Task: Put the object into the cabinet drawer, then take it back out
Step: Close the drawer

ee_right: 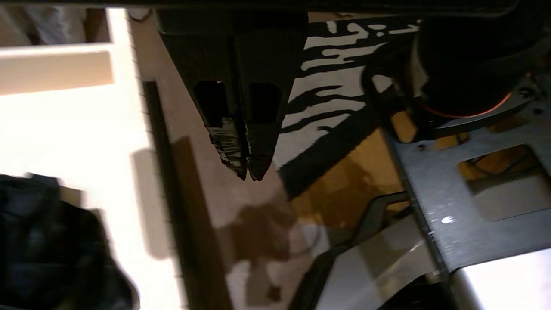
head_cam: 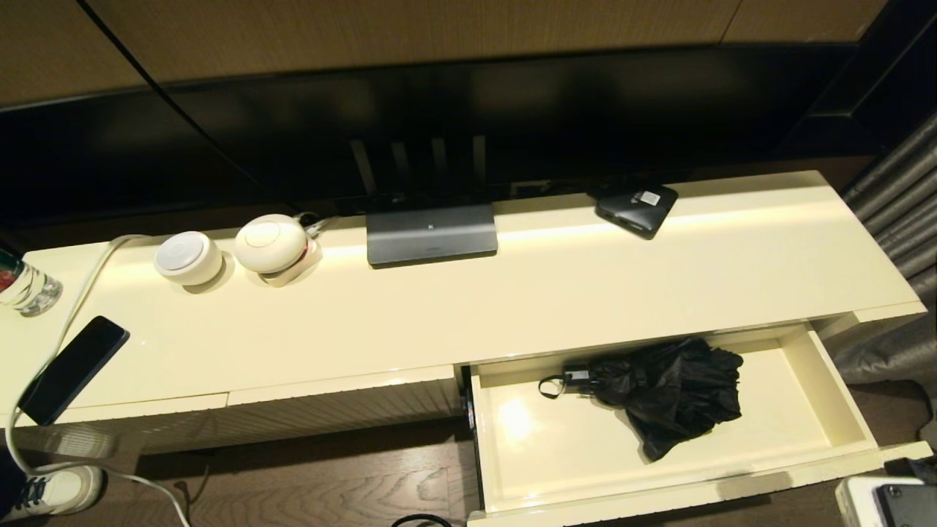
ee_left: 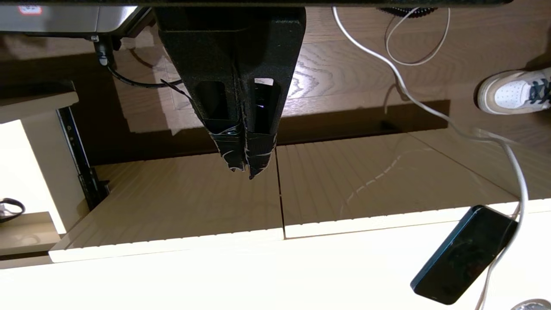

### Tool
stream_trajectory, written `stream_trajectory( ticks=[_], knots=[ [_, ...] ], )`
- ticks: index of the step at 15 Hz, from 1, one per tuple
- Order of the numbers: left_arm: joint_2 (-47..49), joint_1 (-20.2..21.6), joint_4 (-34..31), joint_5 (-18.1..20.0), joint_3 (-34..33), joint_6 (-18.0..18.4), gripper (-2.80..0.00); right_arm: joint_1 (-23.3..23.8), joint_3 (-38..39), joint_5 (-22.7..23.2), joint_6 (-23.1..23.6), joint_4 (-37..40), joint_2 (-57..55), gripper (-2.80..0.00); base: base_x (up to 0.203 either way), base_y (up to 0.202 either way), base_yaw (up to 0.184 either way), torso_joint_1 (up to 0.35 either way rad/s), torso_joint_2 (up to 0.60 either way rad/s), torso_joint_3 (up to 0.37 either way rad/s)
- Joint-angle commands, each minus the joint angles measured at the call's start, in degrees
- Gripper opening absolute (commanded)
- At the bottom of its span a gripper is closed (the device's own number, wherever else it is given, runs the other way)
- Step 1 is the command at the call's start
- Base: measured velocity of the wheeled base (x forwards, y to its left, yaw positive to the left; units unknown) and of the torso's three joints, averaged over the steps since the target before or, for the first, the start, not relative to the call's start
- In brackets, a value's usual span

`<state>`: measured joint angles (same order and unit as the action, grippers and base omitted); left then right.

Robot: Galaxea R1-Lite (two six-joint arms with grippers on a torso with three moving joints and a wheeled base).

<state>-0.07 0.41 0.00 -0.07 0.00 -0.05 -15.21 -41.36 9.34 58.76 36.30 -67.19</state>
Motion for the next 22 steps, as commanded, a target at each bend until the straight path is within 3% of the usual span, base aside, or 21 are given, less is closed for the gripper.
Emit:
stream_trajectory(
  ticks=[1,9,22],
  knots=[
    [0.07,0.02,0.00,-0.01,-0.18,-0.04,-2.80,-1.49,4.73,0.35,0.40,-1.88,-1.28,-2.80,0.000,0.000,0.000,0.000,0.00,0.000],
    [0.07,0.02,0.09,-0.01,-0.18,-0.04,-2.80,-2.62,12.61,-0.12,0.56,-23.15,-19.26,-2.80,0.000,0.000,0.000,0.000,0.00,0.000],
    [0.07,0.02,0.09,-0.01,-0.18,-0.04,-2.80,-2.72,12.34,-10.48,2.24,-32.26,-23.91,-2.80,0.000,0.000,0.000,0.000,0.00,0.000]
  ],
)
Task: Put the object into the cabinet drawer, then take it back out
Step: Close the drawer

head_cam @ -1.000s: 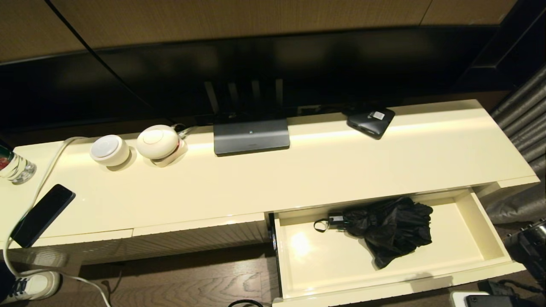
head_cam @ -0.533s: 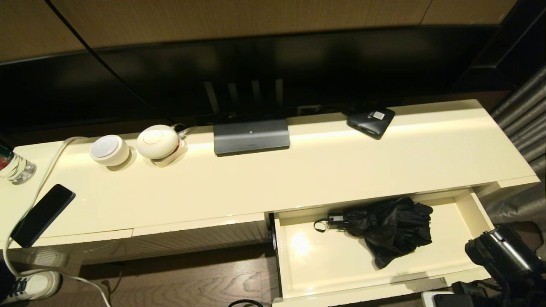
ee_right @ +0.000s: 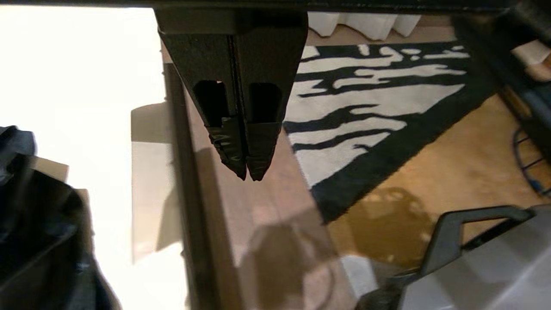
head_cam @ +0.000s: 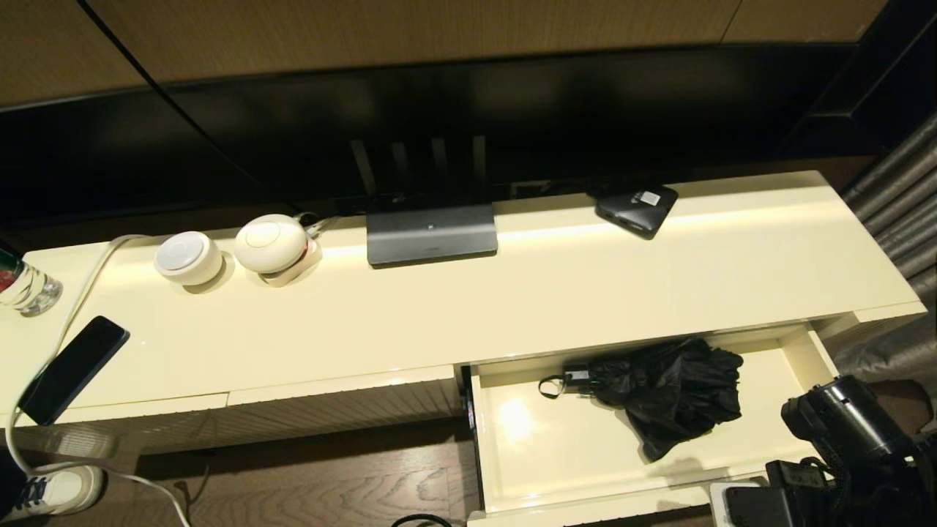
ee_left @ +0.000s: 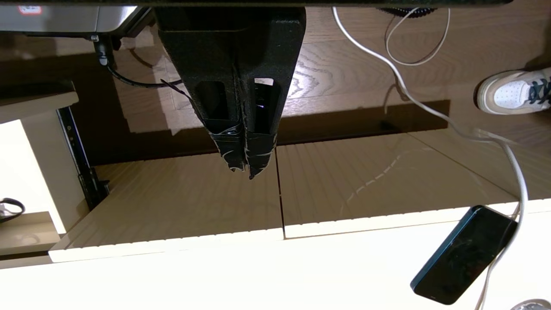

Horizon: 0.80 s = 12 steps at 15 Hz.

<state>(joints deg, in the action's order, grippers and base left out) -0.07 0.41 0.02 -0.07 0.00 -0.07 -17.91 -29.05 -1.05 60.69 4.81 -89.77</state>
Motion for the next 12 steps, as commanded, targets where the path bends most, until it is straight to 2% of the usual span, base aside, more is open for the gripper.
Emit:
stream_trajectory(
  ticks=[1,12],
  knots=[
    [0.07,0.02,0.06,-0.01,-0.18,-0.01,-2.80,-0.02,0.05,-0.16,0.31,-2.30,-2.05,-2.80,0.000,0.000,0.000,0.000,0.00,0.000],
    [0.07,0.02,0.06,-0.01,-0.18,-0.01,-2.80,0.16,-0.09,-2.60,0.31,-15.14,-6.78,-2.80,0.000,0.000,0.000,0.000,0.00,0.000]
  ],
)
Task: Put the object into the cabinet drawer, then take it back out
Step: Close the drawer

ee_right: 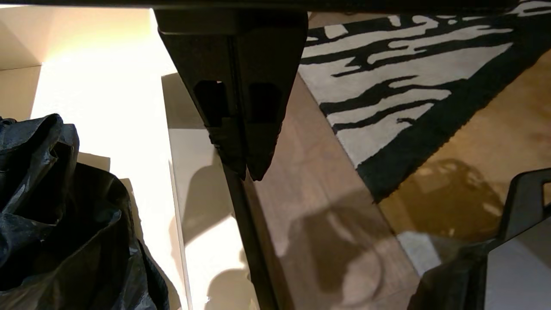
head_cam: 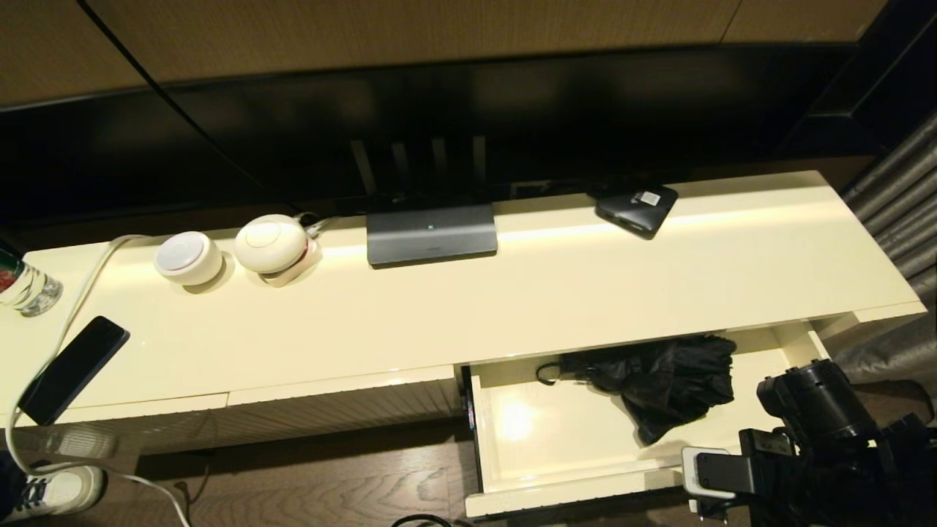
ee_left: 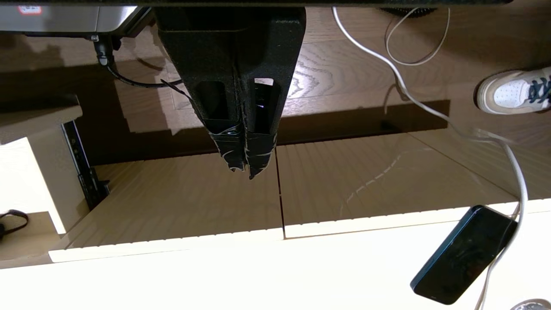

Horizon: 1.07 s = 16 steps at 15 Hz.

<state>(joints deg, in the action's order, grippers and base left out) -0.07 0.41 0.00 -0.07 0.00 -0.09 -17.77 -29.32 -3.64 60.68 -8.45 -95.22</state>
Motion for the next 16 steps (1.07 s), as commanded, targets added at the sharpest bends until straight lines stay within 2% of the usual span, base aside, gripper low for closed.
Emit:
stream_trajectory(
  ticks=[1,16],
  knots=[
    [0.07,0.02,0.00,-0.01,-0.18,0.00,-2.80,0.10,0.30,-0.04,0.32,-4.51,-2.06,-2.80,0.000,0.000,0.000,0.000,0.00,0.000],
    [0.07,0.02,0.09,-0.01,-0.18,0.00,-2.80,0.66,-7.21,-0.93,0.23,-12.51,-6.19,-2.80,0.000,0.000,0.000,0.000,0.00,0.000]
  ],
)
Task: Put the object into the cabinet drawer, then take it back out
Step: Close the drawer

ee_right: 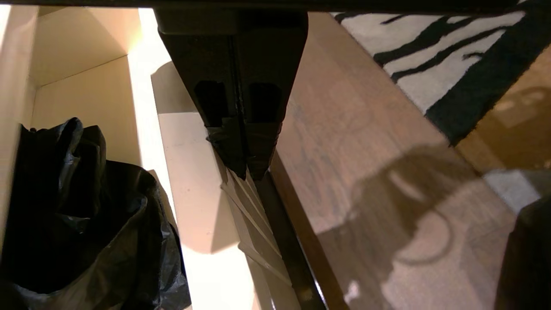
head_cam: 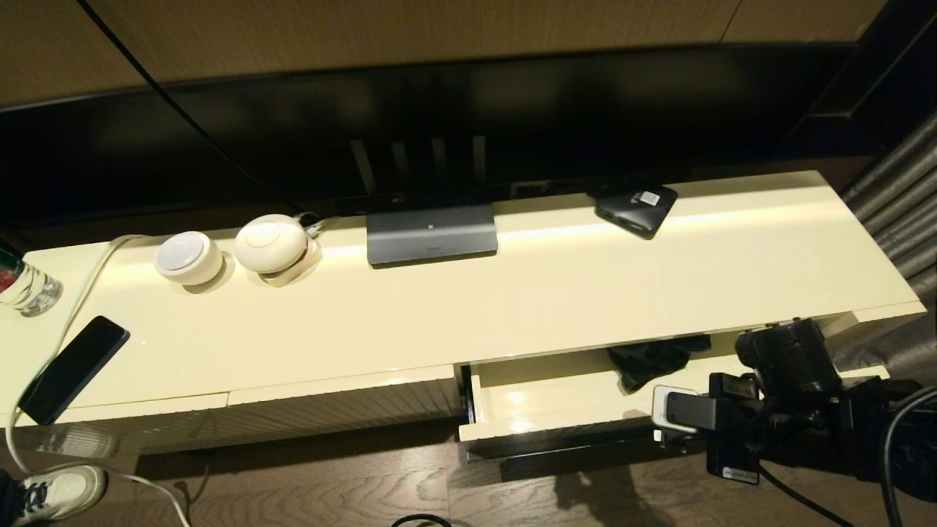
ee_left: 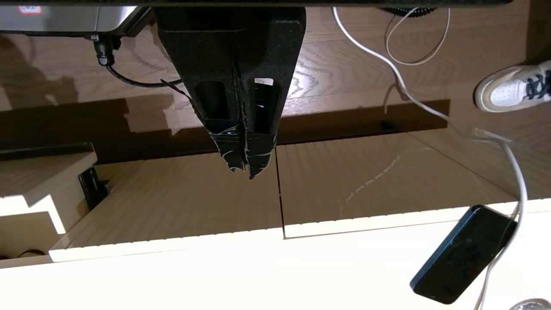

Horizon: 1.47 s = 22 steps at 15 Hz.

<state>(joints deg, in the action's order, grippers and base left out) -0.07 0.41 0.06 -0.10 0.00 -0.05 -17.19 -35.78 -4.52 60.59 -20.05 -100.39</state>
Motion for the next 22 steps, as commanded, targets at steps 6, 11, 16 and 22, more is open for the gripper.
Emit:
stream_trajectory(
  ticks=[6,11,16,22],
  knots=[
    [0.07,0.02,0.03,0.01,-0.18,-0.04,-2.80,0.14,-3.07,-0.23,0.08,-6.01,-4.22,-2.80,0.000,0.000,0.000,0.000,0.00,0.000],
    [0.07,0.02,0.03,0.01,-0.18,-0.04,-2.80,0.14,-5.16,-0.32,-0.03,-8.81,-5.75,-2.80,0.000,0.000,0.000,0.000,0.00,0.000],
    [0.07,0.02,0.03,0.01,-0.18,-0.04,-2.80,0.14,-6.80,-0.41,-0.15,-12.80,-7.77,-2.80,0.000,0.000,0.000,0.000,0.00,0.000],
    [0.07,0.02,-0.03,0.01,-0.18,-0.04,-2.80,0.14,-5.61,-0.76,-0.06,-13.52,-4.60,-2.80,0.000,0.000,0.000,0.000,0.00,0.000]
  ],
)
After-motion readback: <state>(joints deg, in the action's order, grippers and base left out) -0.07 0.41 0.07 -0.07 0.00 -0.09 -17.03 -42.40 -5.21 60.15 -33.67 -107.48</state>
